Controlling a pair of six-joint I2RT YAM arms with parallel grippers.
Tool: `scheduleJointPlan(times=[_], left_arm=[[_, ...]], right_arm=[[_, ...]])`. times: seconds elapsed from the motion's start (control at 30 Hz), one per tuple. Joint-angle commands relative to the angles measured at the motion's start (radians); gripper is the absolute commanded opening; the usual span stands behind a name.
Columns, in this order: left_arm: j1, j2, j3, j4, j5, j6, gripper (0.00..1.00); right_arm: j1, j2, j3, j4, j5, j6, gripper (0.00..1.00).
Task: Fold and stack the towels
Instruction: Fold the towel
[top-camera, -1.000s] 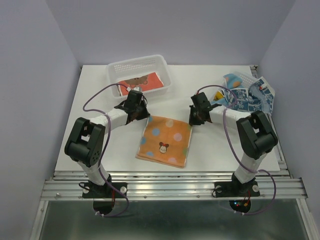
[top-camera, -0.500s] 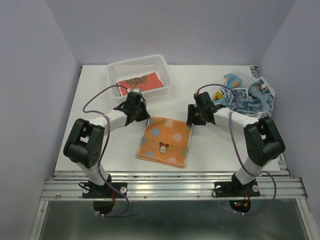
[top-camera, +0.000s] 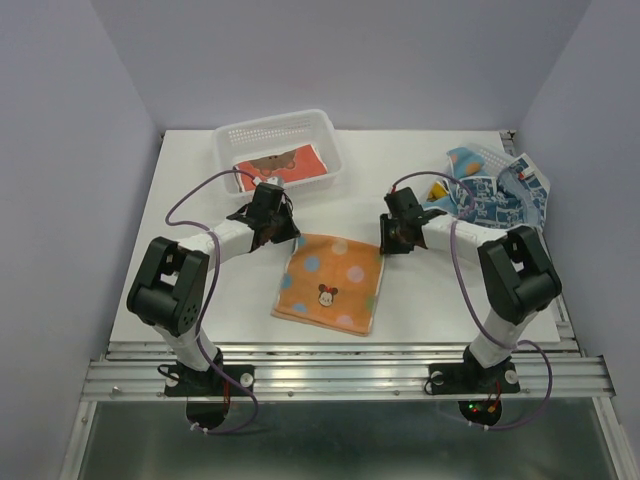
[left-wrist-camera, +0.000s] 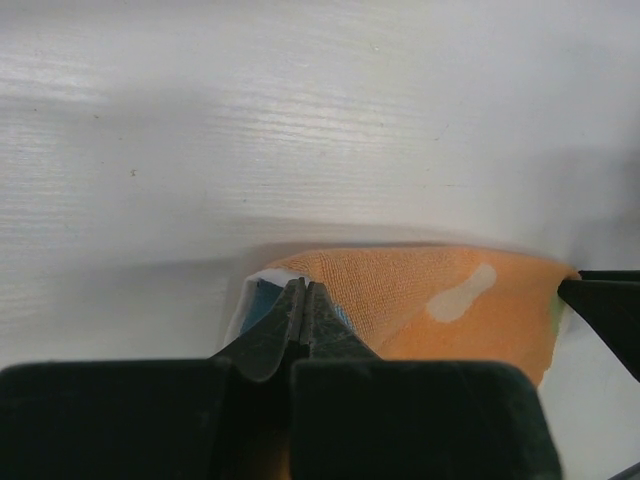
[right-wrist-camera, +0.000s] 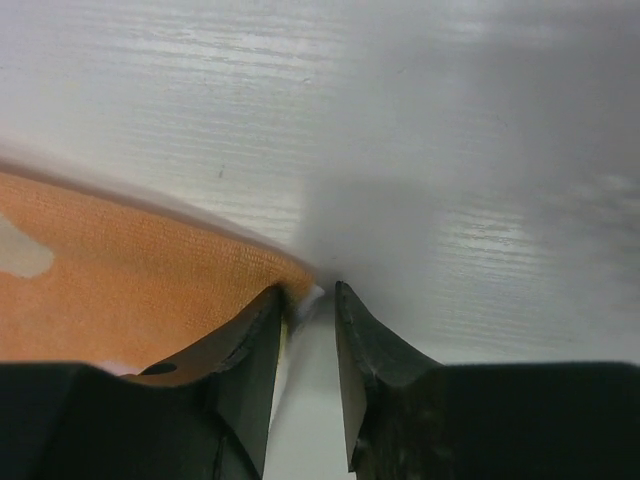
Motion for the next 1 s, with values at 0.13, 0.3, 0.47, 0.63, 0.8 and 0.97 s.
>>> scheduleJointPlan(times=[0.13, 0.3, 0.47, 0.63, 0.8, 0.97], left_arm=[[0.011, -0.004, 0.041, 0.006, 0.000, 0.024, 0.00], [0.012, -0.007, 0.059, -0.001, 0.000, 0.034, 0.00], [0.012, -0.056, 0.033, -0.006, -0.019, 0.024, 0.00], [0.012, -0.116, -0.027, -0.001, -0.033, 0.009, 0.00], [0.012, -0.166, -0.092, 0.012, -0.037, -0.011, 0.00], [0.011, -0.241, -0.180, 0.028, -0.025, -0.045, 0.00]], right_arm=[[-0.001, 0.040, 0.017, -0.002, 0.058, 0.006, 0.11], [-0.001, 0.007, 0.029, 0.040, 0.006, -0.052, 0.01], [-0.001, -0.085, 0.016, 0.041, -0.024, -0.072, 0.01], [0.043, -0.196, -0.072, 0.043, -0.055, -0.054, 0.01], [0.137, -0.272, -0.129, 0.026, -0.032, -0.016, 0.01], [0.207, -0.348, -0.165, 0.009, 0.002, 0.015, 0.01]])
